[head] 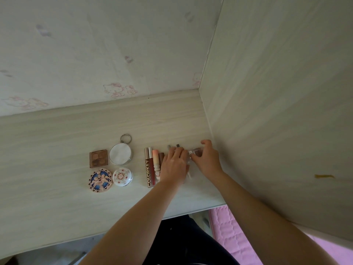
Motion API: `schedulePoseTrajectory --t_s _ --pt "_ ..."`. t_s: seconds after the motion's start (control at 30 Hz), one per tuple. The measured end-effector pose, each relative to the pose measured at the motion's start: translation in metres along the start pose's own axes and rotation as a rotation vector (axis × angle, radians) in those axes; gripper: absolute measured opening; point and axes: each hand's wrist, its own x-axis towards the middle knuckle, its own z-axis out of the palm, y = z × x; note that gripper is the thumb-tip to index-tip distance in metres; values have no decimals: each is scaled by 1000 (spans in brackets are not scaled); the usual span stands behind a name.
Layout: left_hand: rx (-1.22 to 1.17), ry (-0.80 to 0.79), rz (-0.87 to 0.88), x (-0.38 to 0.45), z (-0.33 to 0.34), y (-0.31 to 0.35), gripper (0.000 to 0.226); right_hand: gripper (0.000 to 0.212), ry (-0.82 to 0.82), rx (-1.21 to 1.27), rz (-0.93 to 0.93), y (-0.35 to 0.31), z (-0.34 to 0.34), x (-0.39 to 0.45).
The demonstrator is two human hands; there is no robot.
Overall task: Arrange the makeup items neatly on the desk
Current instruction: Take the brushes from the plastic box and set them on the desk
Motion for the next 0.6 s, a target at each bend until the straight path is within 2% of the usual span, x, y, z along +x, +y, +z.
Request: schedulePoseTrajectory --t_s 0.1,0.37,0.6 --pt "45 -49 46 10 4 1 47 51 37 18 37 2 -2 -2" --pt "120 -4 94 25 -2 5 21 32 18 -76 46 4 -5 -2" --pt "91 -11 162 40 -9 -5 33 21 93 40 96 12 -5 -4"
